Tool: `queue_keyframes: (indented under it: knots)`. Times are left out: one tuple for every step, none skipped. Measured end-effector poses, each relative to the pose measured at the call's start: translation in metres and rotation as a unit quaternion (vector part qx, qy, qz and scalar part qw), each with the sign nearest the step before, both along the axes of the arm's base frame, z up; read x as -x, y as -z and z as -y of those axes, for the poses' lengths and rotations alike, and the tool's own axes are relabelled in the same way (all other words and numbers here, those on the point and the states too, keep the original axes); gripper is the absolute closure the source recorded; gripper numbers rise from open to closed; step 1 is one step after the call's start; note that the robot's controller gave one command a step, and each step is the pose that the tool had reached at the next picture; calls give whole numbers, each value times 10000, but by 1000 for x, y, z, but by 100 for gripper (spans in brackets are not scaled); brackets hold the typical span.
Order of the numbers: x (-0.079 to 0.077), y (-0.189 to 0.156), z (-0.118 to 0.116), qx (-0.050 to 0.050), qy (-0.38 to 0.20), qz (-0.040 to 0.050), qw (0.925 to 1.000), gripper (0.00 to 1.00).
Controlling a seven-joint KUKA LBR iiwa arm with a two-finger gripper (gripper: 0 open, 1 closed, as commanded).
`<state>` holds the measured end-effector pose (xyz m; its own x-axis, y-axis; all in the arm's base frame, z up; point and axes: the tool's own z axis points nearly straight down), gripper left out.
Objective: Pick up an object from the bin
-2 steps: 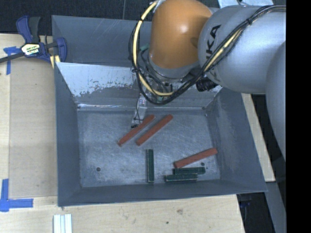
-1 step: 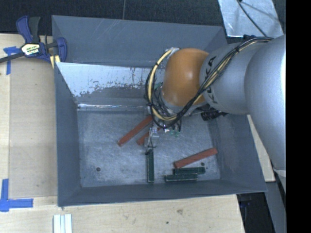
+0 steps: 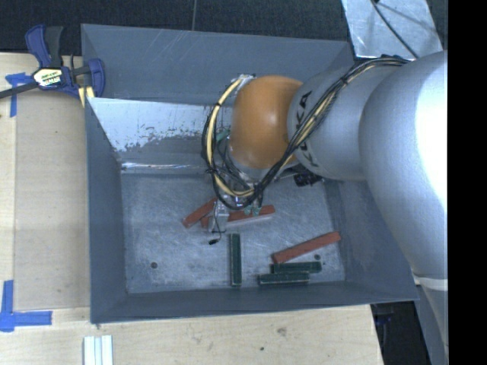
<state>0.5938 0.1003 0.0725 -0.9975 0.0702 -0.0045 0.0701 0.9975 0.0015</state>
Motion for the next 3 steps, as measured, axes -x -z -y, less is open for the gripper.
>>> queue_keyframes:
  knots:
    - [16,0,8,3,-1689,14,9856,0]
    - [15,-2,8,-2,-1676,41,9858,100]
    - [16,0,9,6,-1668,17,9860,0]
